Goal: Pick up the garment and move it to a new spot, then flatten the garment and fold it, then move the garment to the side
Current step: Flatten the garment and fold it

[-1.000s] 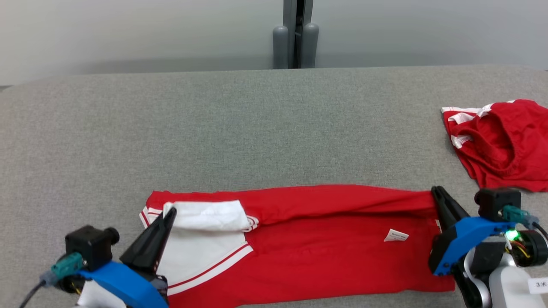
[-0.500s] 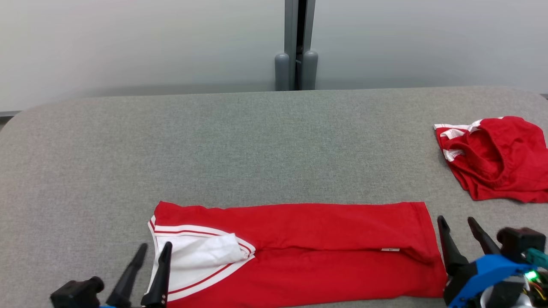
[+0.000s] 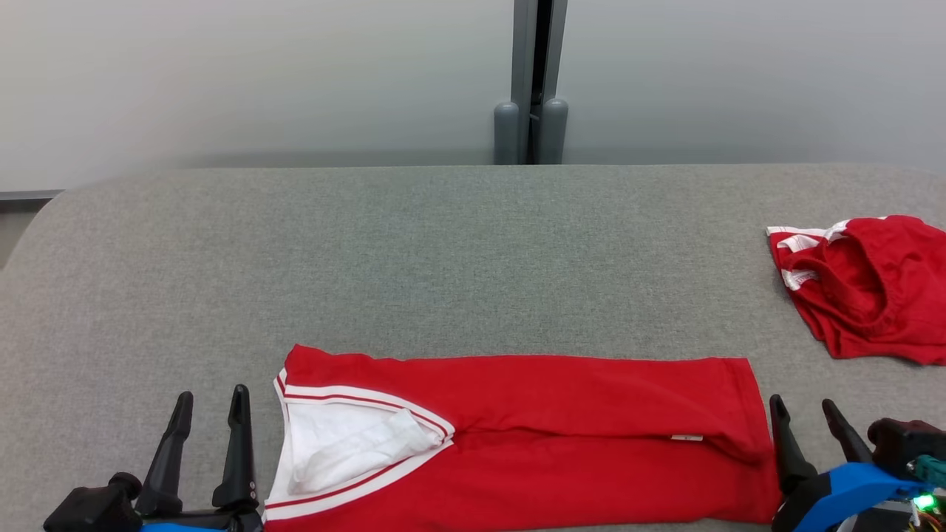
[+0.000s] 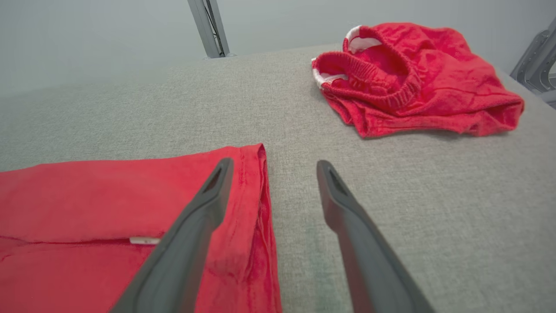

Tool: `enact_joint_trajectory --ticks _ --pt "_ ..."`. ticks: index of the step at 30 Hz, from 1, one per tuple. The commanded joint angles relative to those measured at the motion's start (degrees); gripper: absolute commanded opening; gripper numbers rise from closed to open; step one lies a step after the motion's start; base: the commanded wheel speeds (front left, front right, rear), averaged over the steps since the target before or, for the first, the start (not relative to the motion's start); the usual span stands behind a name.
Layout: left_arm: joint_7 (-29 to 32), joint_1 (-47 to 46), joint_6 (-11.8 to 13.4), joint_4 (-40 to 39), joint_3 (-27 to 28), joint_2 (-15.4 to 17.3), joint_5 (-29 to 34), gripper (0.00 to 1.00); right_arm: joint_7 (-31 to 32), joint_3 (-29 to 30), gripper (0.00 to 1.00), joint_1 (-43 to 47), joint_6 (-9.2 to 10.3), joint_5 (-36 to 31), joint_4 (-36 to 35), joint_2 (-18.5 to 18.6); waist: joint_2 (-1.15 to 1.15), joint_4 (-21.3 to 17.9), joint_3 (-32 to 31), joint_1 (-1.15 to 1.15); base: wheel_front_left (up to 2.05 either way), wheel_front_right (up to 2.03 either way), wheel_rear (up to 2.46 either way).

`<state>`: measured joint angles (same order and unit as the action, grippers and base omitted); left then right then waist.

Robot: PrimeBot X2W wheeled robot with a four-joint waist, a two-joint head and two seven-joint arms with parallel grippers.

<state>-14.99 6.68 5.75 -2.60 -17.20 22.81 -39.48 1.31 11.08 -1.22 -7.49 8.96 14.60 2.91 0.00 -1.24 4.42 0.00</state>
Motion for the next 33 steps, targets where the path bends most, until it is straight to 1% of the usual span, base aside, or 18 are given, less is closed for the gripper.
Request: enact_joint_trajectory --ticks 1,6,13,14,15,16,18,19,23,26,27,31,33 --pt "-0.2 0.1 0.4 -0.2 0.3 -0.4 0.5 1.00 -0.6 -0.2 1.00 -1.0 0.00 -0.6 0.7 0.0 0.00 0.3 0.3 0.00 0.00 0.00 0.00" --pt "-0.2 0.3 1.3 0.5 0.3 -0.9 1.5 1.00 -2.9 -0.9 1.00 -2.1 0.00 -1.8 6.9 0.0 0.00 1.7 0.8 0.00 0.00 0.00 0.00" --pt "-0.2 0.1 1.3 1.0 0.0 -1.3 1.8 1.00 -5.8 -2.8 1.00 -3.3 0.00 -3.9 15.8 0.0 0.00 3.1 1.2 0.00 0.00 0.00 0.00" --pt "-0.2 0.1 1.3 1.1 0.0 -1.3 1.8 1.00 -6.0 -3.1 0.95 -3.4 0.00 -4.0 17.0 0.0 0.00 3.2 1.2 0.00 0.00 0.00 0.00" --pt "-0.2 0.1 1.3 1.2 0.0 -1.3 1.8 1.00 -6.3 -3.6 0.49 -3.4 0.00 -3.8 18.0 -0.1 0.00 3.2 1.1 0.00 0.00 0.00 0.00" --pt "-0.2 0.2 1.3 1.2 0.0 -1.3 1.7 1.00 -6.7 -4.1 0.37 -3.6 -0.01 -3.6 18.9 -0.1 0.00 3.2 1.1 0.00 0.00 0.00 0.00" --pt "-0.2 0.2 1.4 1.2 -0.1 -1.3 1.7 1.00 -7.3 -4.5 0.06 -4.1 -0.01 -3.4 20.4 -0.1 0.00 2.9 1.0 0.00 0.00 0.00 0.00" --pt "-0.2 0.1 1.4 1.2 -0.2 -1.4 1.7 1.00 -7.7 -4.6 0.00 -4.5 0.00 -3.3 21.2 -0.1 0.00 2.7 1.0 0.00 0.00 0.00 0.00" --pt "-0.2 -0.1 1.5 1.3 -0.4 -1.4 1.7 1.00 -9.1 -2.8 0.00 -6.5 0.07 -3.2 22.8 0.2 0.00 1.5 0.8 0.00 0.00 0.00 0.00" --pt "-0.2 -0.2 1.7 1.2 -0.5 -1.6 1.7 1.00 -9.7 0.3 0.00 -8.0 0.06 -4.1 22.4 0.3 0.00 0.4 0.8 0.00 0.00 0.00 0.00" --pt "-0.2 -0.3 1.7 1.2 -0.6 -1.7 1.8 1.00 -9.5 1.8 0.00 -8.4 0.06 -3.5 22.2 0.3 0.00 0.0 0.8 0.00 0.00 0.00 0.00" --pt "-0.1 -0.7 1.5 1.5 -1.1 -2.0 1.8 1.00 -8.2 7.4 0.00 -9.2 0.04 -4.7 19.2 0.2 0.00 -1.1 0.8 0.00 0.00 0.00 0.00" --pt "0.0 -0.9 1.4 1.6 -1.3 -2.1 1.9 1.00 -6.9 9.2 0.00 -8.9 0.04 -5.2 16.8 0.2 0.00 -1.5 0.8 0.00 0.00 0.00 0.00"
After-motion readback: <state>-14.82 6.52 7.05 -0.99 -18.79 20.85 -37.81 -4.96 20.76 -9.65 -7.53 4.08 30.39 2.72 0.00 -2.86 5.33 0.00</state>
